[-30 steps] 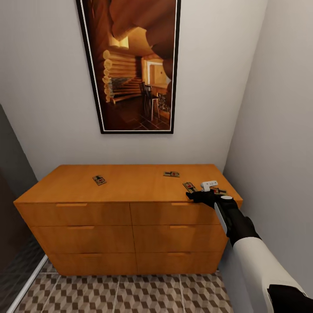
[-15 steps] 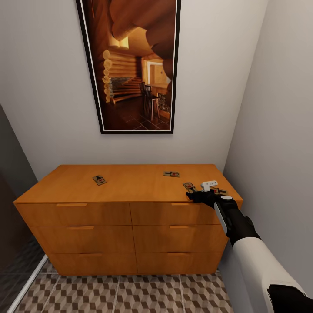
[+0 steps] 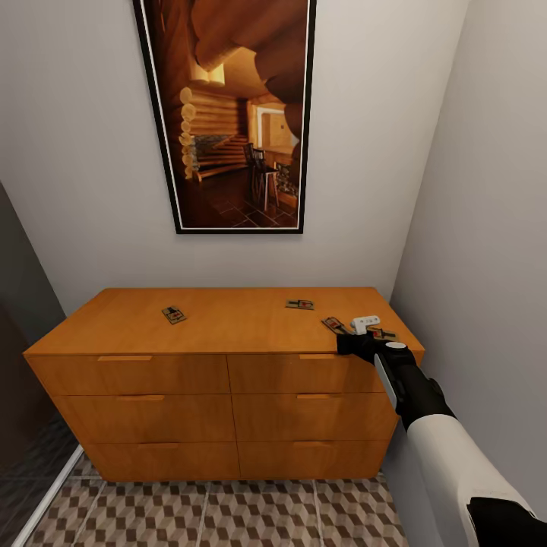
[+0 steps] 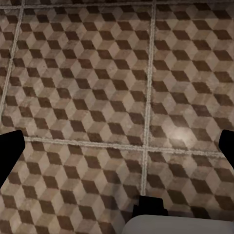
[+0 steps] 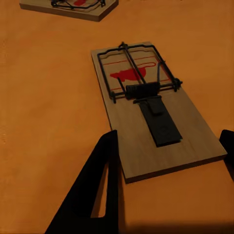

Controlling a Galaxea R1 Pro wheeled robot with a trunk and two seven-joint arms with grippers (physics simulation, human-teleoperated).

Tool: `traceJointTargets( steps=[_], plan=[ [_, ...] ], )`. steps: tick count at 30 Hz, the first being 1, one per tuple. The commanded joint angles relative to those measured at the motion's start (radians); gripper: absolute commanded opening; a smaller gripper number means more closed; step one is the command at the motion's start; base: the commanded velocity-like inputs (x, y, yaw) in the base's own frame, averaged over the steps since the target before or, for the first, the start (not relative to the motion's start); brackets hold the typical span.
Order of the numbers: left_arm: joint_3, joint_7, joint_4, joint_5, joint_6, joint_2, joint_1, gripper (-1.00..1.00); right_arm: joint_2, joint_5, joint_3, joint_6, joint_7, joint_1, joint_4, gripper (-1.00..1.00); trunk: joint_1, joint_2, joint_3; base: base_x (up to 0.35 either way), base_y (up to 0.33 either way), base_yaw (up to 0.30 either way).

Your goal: Take the four mousetraps from the cabinet in the bathroom and place them on the bathroom floor. Make sure all four end up on the same floor surface, and ensure that at least two of them are either under or directly next to the same bathroom sink.

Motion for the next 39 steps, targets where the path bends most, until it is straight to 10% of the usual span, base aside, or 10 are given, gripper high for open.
traceJointTargets(
  steps=[1, 17, 19, 39],
  plan=[
    [0.001, 0.001, -0.001, 0.001, -0.002, 0.000, 0.000, 1.00, 0.000, 0.021, -0.004, 0.003, 0.006, 0.000, 0.011, -1.00, 0.000, 0.000, -0.001, 0.000, 0.000, 0.000],
    [0.001, 0.001, -0.001, 0.001, -0.002, 0.000, 0.000, 1.00, 0.001, 0.038, -0.002, 0.004, 0.006, 0.000, 0.005, -1.00, 0.000, 0.000, -0.001, 0.000, 0.000, 0.000],
    [0.001, 0.001, 0.001, 0.001, -0.001, 0.000, 0.000, 1.00, 0.003, 0.046, 0.000, 0.098, 0.004, 0.000, -0.137, -1.00, 0.000, 0.000, -0.001, 0.000, 0.000, 0.000],
    [0.001, 0.001, 0.006, 0.001, -0.002, -0.001, 0.000, 1.00, 0.005, 0.051, 0.006, 0.216, 0.000, 0.000, -0.253, -1.00, 0.000, 0.000, -0.001, 0.000, 0.000, 0.000]
  ],
)
